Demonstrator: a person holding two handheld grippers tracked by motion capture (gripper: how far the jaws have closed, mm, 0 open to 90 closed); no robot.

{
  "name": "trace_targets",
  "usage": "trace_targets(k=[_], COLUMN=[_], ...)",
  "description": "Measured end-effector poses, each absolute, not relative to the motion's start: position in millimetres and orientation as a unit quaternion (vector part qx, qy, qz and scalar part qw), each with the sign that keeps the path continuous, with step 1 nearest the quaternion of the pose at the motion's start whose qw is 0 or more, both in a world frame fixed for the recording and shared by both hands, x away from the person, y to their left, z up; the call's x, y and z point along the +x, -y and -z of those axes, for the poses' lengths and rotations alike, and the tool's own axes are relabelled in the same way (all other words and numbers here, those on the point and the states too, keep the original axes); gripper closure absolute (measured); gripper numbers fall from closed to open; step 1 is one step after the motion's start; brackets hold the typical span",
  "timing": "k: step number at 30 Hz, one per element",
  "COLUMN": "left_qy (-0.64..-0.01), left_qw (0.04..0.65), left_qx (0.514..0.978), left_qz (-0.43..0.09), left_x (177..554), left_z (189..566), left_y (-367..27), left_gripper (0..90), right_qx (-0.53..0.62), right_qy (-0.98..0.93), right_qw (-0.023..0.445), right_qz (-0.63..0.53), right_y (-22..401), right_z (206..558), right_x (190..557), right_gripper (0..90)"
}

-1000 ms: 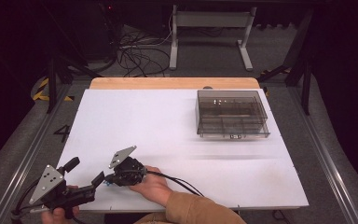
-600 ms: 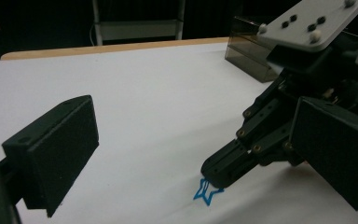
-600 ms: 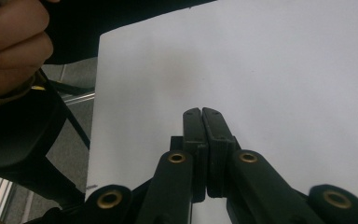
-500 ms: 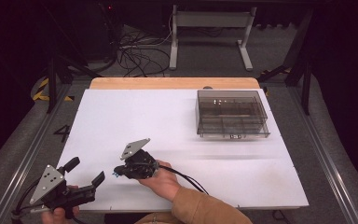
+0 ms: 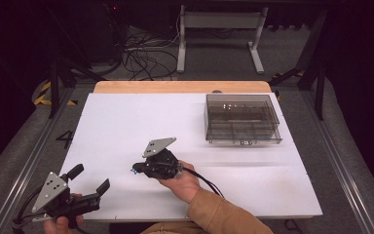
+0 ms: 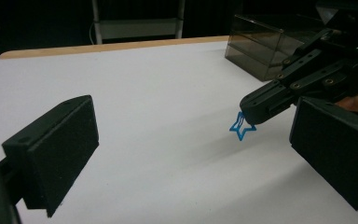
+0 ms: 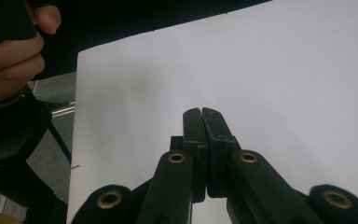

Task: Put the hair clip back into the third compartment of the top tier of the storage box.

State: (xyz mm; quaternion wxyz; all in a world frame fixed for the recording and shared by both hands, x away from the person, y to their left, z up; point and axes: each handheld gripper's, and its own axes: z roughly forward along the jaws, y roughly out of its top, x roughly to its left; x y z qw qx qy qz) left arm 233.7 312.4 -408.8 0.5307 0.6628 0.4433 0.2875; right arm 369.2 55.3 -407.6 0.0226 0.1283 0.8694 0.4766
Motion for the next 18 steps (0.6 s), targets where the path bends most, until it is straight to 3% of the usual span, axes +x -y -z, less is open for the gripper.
trace_targets(k=[18], left_qy=[-0.442], left_qw=[0.527], left_qx=[0.666], left_qz=[-0.287], left_x=[234], left_z=[409], left_y=[-312], left_gripper=[2.1], right_qx=[0.146], right_qy=[-0.861], right_qw=[0.054], right_qz=[-0.484], right_y=[-21], right_z=[393], right_x=[373], right_gripper=[89.3])
